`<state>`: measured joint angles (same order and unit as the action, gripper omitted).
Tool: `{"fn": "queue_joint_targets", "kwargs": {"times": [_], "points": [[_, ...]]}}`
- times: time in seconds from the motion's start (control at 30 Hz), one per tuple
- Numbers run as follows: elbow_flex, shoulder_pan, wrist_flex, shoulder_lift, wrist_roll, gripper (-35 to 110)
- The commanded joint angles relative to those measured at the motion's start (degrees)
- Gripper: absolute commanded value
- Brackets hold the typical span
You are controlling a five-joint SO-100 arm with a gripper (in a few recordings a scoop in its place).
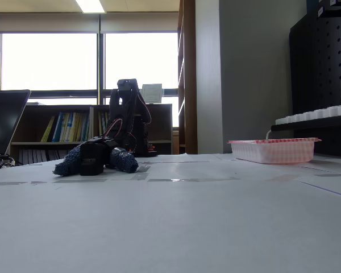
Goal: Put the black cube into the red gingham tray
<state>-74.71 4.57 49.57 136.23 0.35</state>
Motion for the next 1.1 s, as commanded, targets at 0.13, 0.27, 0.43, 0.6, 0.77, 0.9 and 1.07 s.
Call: {"fn": "queue_joint_targets", "kwargs": {"times": [0.13,0.27,0.43,0.6,0.77,0.9,1.07], "points": [[-2.9,-1.4,1.0,0.8,-0.4,47],[-3.1,-1.2,1.4,1.0,-0.8,43],[-3.9,-1.0,1.4,1.0,-1.7,35],[-4.4,-1.0,1.4,1.1,-2.0,14],[-4.4,-0.9,1.1,0.7,-2.5,1],[-4.3,-0.7,0.6,0.3,-2.4,0],[-4.3,-0.1,-19.2,-6.8,0.1,0]]}}
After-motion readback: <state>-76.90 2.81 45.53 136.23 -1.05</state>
